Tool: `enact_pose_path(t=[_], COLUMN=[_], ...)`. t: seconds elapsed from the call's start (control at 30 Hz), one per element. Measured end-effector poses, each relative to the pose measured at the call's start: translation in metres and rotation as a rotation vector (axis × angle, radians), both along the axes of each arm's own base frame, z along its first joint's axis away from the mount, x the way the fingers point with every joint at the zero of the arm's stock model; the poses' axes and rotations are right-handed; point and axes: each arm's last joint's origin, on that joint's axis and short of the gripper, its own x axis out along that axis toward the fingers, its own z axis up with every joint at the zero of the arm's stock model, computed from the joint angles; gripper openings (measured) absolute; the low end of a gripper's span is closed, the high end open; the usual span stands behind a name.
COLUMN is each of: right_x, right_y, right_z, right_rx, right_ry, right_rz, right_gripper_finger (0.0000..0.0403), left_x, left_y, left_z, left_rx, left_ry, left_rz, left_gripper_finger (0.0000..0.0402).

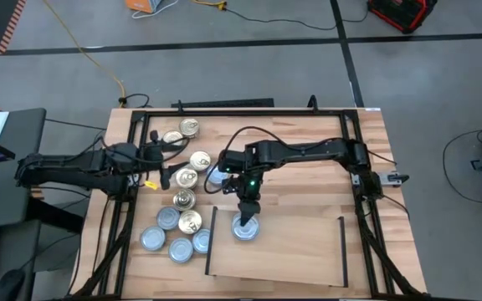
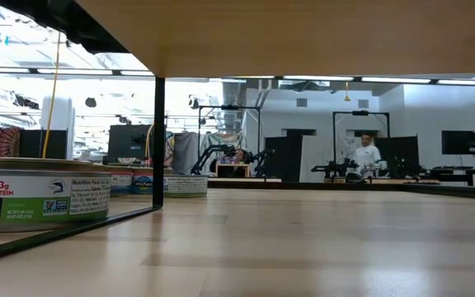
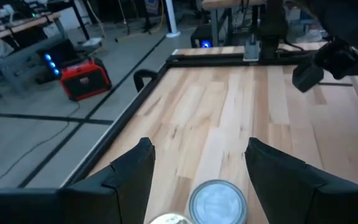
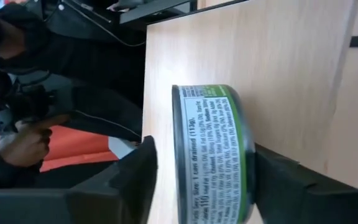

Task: Stack canned seafood by type on shelf
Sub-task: Put the green tuna can on the shelf

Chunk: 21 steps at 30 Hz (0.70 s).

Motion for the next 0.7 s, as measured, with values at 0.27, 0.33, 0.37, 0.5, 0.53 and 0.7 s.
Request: enact_pose_path(t=[0.27,0.33,0.37,0.5,0.53,0.7], right_x=[-0.0001,-0.0002,-0.0002,0.0000,-0.0003,-0.0034], right_y=[0.0002,-0.0018,-0.0039,-0.0073,-0.0072,-0.0087], right_z=[-0.0004,-0.0006,-0.0007,-0.0017,-0.0021,-0.0024], right_rx=[-0.008,-0.006,-0.004,-0.045,-0.049,-0.083], right_ry=[0.024,0.038,0.046,0.064,0.069,0.098], right_rz=[-0.022,-0.036,-0.045,-0.085,-0.086,-0.102], right_gripper_finger=[0.0291,0.0292,0.0292,0.0292,0.0292,0.0292], left_x=[-0.0004,-0.0004,-0.0004,-0.0004,-0.0004,-0.0004], left_y=[0.0000,0.0000,0.0000,0.0000,0.0000,0.0000], left_z=[-0.0020,-0.0019,-0.0019,-0.0019,-0.0019,-0.0017], left_rx=[-0.026,-0.025,-0.025,-0.018,-0.016,-0.003], left_ry=[0.010,0.010,0.010,0.013,0.014,0.017], left_rz=[0.006,0.006,0.006,0.005,0.004,0.002], left_gripper_finger=[0.0239,0.0239,0.0239,0.0239,0.0239,0.0239])
